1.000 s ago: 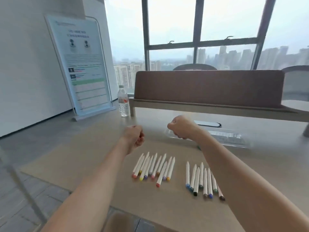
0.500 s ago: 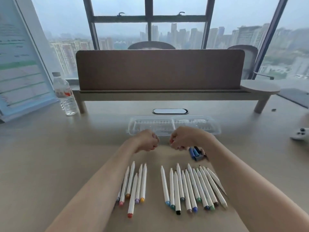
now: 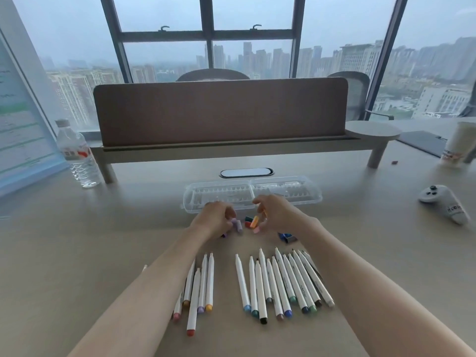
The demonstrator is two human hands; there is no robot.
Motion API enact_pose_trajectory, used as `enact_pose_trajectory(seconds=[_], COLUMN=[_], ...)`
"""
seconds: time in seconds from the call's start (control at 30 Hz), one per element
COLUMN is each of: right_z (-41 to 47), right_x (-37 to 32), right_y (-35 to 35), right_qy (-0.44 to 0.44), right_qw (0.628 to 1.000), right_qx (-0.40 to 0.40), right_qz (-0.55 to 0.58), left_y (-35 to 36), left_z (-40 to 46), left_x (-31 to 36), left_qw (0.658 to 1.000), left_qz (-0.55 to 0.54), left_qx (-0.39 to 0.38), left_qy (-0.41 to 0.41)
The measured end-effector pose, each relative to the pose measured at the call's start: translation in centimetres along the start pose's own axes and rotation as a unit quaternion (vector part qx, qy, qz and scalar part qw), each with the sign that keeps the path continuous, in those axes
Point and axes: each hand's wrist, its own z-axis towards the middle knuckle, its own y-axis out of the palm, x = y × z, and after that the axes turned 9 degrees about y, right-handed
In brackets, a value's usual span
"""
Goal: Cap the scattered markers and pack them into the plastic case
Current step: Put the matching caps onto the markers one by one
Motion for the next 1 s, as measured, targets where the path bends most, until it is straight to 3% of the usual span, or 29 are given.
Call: enact_pose_trajectory(seconds=[0.37, 0.6, 1.0], right_z=[-2.2, -3.6, -7.9], right_x=[1.0, 3.1, 7.1], right_y=[-0.8, -1.4, -1.8], right_qy=[-0.024, -0.039, 0.041], right_qw=[0.998, 0.992, 0.986], right_qx=[0.035, 0.097, 0.128], right_qz=[0.04, 0.068, 0.1], left_y=[-1.3, -1.4, 0.8], left_z=[-3.8, -5.2, -6.3], left_x=[-0.9, -0.1, 3.1], left_qw=[0.991, 0.986, 0.978], left_qz=[-0.078, -0.094, -0.122], left_qx=[0.103, 0.135, 0.167], left_qy=[-0.016, -0.019, 0.005])
